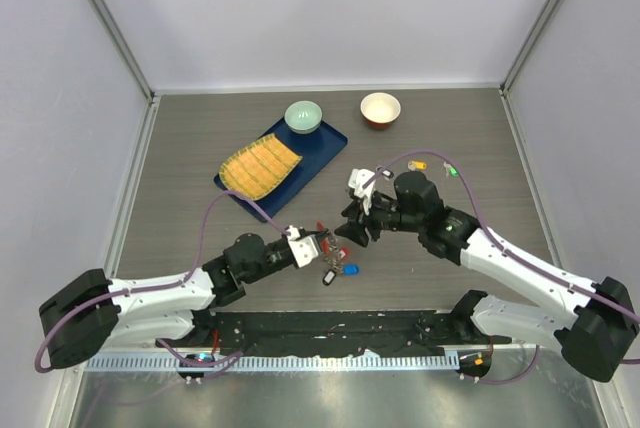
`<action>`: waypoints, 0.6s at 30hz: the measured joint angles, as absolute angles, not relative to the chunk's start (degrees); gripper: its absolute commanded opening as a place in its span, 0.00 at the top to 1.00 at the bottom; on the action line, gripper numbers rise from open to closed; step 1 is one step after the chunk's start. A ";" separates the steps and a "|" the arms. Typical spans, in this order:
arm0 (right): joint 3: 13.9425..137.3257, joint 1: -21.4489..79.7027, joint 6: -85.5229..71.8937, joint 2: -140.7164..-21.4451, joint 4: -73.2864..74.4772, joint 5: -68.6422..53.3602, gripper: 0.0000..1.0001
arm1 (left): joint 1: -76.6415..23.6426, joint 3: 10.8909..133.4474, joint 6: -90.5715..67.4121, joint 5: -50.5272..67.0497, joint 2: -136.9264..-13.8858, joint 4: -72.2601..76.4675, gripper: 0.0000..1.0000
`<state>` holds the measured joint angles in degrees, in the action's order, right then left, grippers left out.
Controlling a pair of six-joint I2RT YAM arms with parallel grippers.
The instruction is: Put the keys on the keyring
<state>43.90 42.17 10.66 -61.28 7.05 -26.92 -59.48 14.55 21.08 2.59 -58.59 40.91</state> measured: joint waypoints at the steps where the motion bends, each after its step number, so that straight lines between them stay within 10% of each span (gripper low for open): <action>1: 42.11 42.94 11.27 -59.86 5.91 -26.00 0.49 | -59.48 14.94 19.84 2.57 -58.92 40.91 1.00; 18: 36.10 45.71 16.12 -57.56 -2.98 -20.62 0.58 | -59.48 19.33 7.33 -0.03 -59.13 37.34 1.00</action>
